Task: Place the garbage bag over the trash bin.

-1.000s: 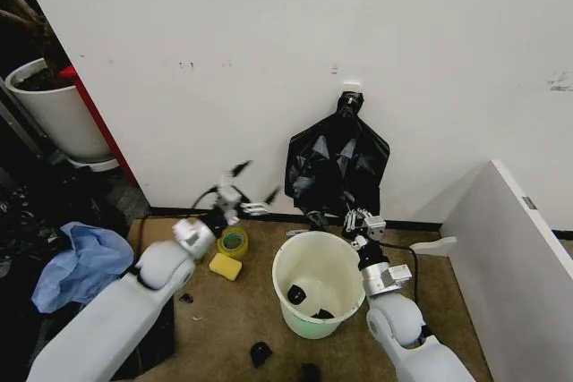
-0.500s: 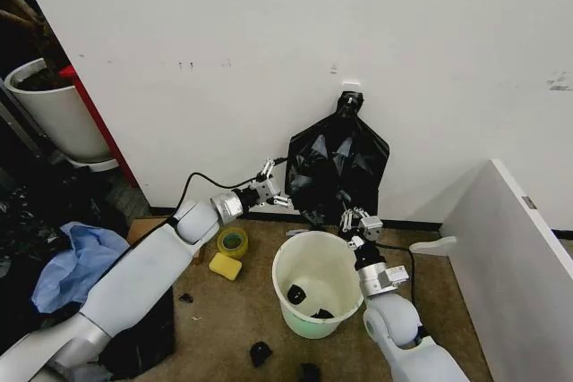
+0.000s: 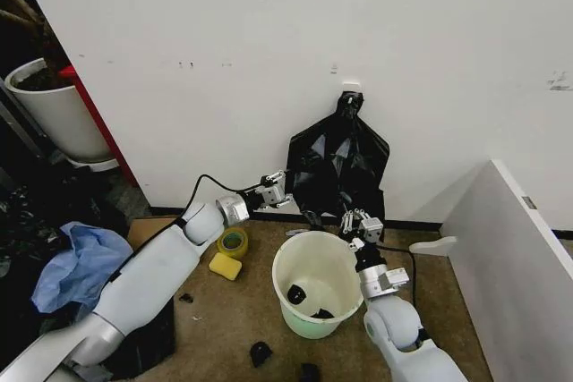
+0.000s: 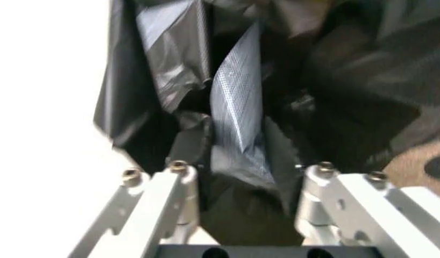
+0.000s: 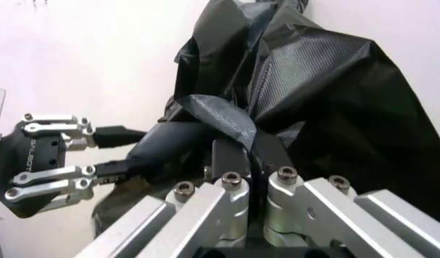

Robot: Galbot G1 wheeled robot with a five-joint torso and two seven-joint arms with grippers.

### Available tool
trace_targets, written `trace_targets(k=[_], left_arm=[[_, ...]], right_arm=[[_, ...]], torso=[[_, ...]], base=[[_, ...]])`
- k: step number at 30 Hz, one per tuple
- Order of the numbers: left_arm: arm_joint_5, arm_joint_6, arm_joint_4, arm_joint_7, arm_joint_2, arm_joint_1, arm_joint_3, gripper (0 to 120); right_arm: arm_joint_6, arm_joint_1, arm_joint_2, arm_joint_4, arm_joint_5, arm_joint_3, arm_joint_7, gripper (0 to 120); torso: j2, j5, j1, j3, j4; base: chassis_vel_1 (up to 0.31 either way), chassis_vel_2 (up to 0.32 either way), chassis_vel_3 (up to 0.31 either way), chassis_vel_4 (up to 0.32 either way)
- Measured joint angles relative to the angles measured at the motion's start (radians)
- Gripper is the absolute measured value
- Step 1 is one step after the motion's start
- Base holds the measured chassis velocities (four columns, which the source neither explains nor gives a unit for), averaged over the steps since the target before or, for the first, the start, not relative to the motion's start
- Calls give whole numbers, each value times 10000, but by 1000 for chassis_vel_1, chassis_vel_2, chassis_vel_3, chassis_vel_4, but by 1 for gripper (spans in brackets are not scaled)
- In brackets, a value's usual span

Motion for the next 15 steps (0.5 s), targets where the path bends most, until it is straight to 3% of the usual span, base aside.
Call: trace_targets(k=[8,15], left_arm=[[-2523,888,-178,-1491,-17,519,-93,0],[-5215,994,-1291,-2173,-123,1645,-691,0]], right_arm=[[179,-166,-30,88,108,24,57,0],[238,-516,-103,594,837,-47,231,0]], torso=[[0,1,0,0,-1],[0,-1,-1,0,0]], base=[[0,0,0,0],[0,0,0,0]])
